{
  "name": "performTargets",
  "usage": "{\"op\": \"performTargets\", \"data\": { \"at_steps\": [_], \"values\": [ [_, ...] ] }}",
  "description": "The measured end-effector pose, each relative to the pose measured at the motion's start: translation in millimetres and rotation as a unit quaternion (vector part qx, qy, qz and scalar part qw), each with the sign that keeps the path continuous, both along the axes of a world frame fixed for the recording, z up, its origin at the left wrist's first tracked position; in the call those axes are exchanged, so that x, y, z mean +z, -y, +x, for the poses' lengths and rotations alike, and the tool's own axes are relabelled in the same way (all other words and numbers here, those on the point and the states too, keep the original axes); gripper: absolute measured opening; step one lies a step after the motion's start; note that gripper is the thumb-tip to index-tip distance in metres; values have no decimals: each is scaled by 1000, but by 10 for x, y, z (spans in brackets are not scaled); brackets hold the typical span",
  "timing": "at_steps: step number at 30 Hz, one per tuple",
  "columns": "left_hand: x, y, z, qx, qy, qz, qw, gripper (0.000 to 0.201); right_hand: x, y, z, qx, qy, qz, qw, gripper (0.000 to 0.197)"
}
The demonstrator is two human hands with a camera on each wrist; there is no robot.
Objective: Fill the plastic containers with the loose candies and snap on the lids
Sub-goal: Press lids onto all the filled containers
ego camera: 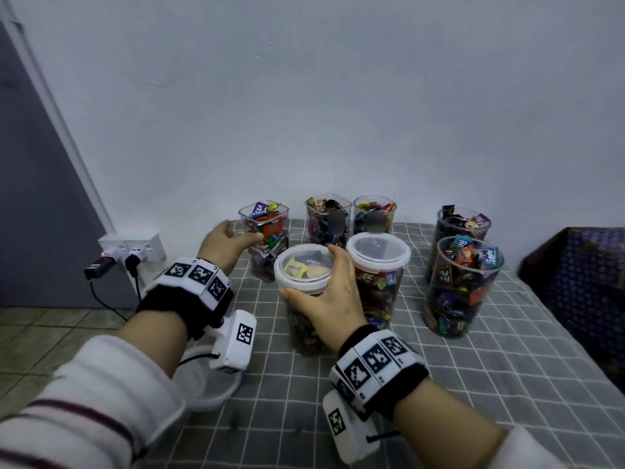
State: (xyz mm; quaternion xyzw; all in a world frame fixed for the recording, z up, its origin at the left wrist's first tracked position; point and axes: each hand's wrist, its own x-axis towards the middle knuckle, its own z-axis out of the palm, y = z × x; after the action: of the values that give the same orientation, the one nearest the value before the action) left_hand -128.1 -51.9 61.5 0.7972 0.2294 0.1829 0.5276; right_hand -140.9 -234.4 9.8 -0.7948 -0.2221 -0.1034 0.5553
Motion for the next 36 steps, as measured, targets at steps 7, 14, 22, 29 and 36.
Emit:
{"op": "performTargets", "data": {
  "at_steps": [7,14,22,29,36],
  "values": [
    [-126,-144,445,19,-25,14,999,96,-52,-181,259,-23,3,10,1000,94],
    [-323,-262,767,26,-18,2,999,128,-47,-300,455,-42,7,35,998,90],
    [-329,-76,644,29,-12,82,996,37,-50,-348,497,-47,6,47,998,87],
    [-281,-225,488,36,-50,101,993,65,-35,-350,497,-45,-11,48,998,89],
    [-209,-562,126,-82,-115,153,978,80,6,-357,443,-53,-26,38,998,90]
  ]
}}
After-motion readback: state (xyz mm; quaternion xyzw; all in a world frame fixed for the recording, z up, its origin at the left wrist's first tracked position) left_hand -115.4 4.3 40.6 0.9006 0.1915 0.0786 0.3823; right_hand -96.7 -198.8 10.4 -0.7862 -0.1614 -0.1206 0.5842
